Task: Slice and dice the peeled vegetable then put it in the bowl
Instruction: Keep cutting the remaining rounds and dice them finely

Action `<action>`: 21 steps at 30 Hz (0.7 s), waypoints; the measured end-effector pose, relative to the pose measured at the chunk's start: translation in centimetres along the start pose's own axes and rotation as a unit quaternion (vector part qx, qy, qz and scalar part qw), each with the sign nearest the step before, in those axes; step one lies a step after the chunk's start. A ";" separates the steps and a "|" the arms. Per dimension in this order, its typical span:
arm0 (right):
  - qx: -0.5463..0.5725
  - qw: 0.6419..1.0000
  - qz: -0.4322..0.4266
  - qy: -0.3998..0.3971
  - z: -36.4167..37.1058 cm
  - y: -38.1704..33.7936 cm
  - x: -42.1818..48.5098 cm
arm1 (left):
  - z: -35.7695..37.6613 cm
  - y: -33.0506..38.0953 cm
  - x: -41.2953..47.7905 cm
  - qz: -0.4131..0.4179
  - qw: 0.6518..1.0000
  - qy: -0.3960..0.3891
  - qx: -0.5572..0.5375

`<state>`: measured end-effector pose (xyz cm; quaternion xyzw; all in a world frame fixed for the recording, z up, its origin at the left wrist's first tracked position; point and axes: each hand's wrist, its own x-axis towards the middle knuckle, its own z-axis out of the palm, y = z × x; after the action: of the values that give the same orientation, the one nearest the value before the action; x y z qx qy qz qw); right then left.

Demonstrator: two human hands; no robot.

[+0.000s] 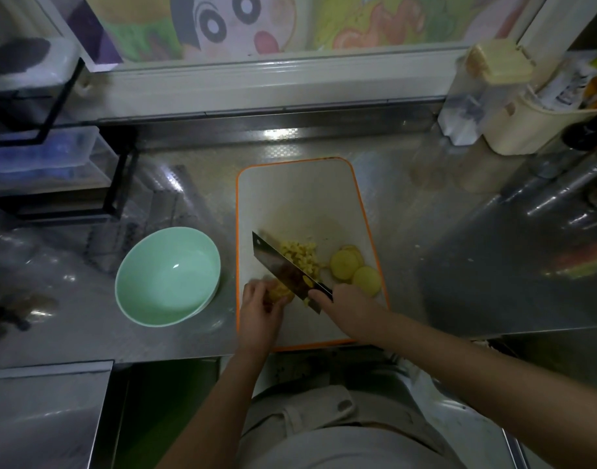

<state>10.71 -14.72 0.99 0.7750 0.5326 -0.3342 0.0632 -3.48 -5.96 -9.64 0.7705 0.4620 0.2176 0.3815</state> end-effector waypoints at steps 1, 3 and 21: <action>-0.027 1.000 -0.006 0.002 -0.1 -0.3 0.0 | 0.0 0.0 0.0 0.002 1.000 -0.001 0.001; -0.075 0.997 -0.031 0.004 -0.6 -0.4 -0.1 | 0.0 -0.1 0.1 0.008 1.000 -0.003 0.006; -0.246 0.961 -0.114 -0.056 -2.7 -0.9 0.0 | -0.2 0.2 0.4 0.008 1.000 -0.018 -0.015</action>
<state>11.17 -13.15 3.29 0.6499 0.6786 -0.2406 0.2434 -3.28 -5.61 -9.39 0.7722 0.4452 0.2137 0.3998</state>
